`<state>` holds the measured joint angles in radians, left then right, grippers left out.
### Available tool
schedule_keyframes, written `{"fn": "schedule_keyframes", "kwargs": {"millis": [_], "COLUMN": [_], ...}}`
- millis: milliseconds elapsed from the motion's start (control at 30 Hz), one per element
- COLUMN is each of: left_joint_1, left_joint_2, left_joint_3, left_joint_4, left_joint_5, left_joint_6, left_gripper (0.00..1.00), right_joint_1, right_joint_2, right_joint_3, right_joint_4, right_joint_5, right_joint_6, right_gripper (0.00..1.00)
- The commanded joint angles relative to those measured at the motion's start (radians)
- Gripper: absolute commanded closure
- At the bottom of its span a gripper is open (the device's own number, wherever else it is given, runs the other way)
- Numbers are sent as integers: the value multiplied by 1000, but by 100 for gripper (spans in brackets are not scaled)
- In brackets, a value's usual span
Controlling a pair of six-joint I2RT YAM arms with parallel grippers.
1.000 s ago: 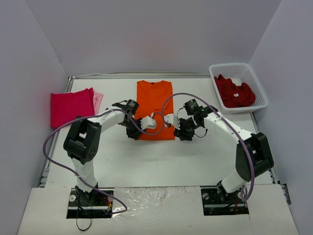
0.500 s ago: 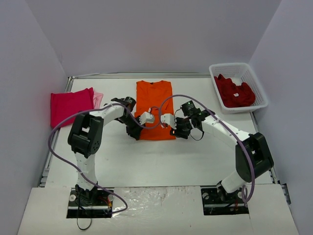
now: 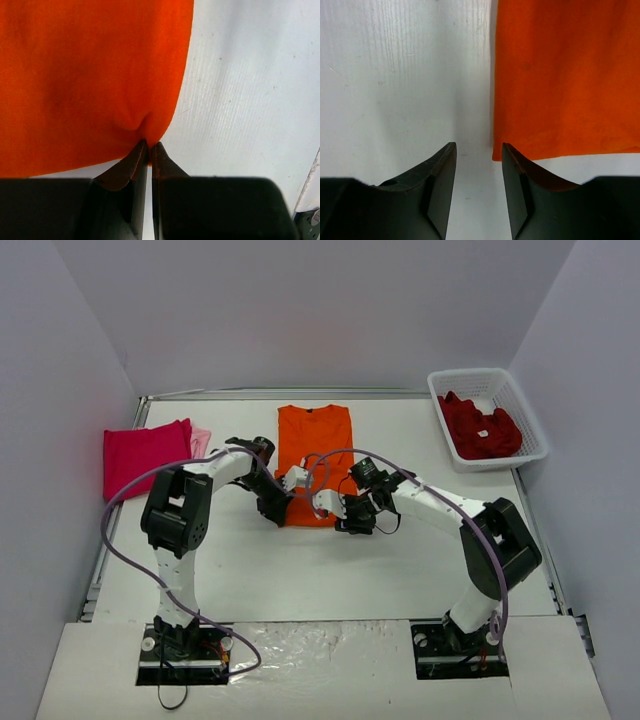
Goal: Fold and stack the t-shirts
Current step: Grab one side of the 2/3 rectangular tshirt with both arms
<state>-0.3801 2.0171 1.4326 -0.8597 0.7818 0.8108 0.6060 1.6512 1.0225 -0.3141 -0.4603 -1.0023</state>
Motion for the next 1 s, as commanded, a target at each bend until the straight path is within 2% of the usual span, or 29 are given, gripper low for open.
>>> {"fn": "schedule_keyframes", "kwargs": {"millis": [0, 500, 967], "left_joint_1": [3, 1, 1], "left_joint_2": [-11, -20, -11], "left_joint_3": [40, 22, 26], "left_joint_4": [-64, -88, -96], "left_joint_5": [51, 31, 24], "left_joint_6": [44, 77, 79], "left_gripper": [98, 98, 98], "right_joint_1": [11, -2, -3], "right_joint_2": [33, 113, -34], "right_joint_3": [2, 48, 47], "right_joint_4": [-11, 7, -72], "right_joint_5": [21, 57, 46], "right_joint_6": [-18, -18, -35], "right_gripper": [63, 64, 66]}}
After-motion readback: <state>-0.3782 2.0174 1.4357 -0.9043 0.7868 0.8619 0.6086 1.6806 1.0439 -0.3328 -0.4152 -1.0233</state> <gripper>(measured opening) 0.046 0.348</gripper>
